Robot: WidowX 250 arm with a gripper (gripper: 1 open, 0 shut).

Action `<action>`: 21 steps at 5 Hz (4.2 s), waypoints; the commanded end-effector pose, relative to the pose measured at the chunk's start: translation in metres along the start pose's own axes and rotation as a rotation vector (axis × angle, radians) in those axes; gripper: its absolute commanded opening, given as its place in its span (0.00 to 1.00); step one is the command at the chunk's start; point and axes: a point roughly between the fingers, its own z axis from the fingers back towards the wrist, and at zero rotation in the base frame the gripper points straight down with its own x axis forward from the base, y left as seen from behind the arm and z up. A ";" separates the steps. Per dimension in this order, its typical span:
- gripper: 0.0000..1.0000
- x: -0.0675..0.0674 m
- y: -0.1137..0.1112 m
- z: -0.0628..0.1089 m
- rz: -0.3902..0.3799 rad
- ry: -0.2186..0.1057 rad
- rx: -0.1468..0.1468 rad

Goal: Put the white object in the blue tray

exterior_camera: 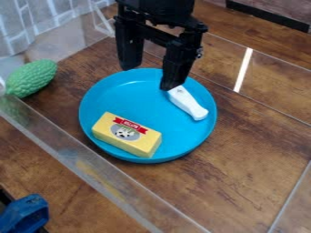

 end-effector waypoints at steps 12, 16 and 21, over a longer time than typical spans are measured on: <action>1.00 0.001 0.021 -0.002 -0.181 -0.027 0.006; 1.00 -0.001 0.025 -0.010 -0.145 -0.114 0.012; 1.00 0.030 0.039 -0.002 -0.410 -0.169 0.021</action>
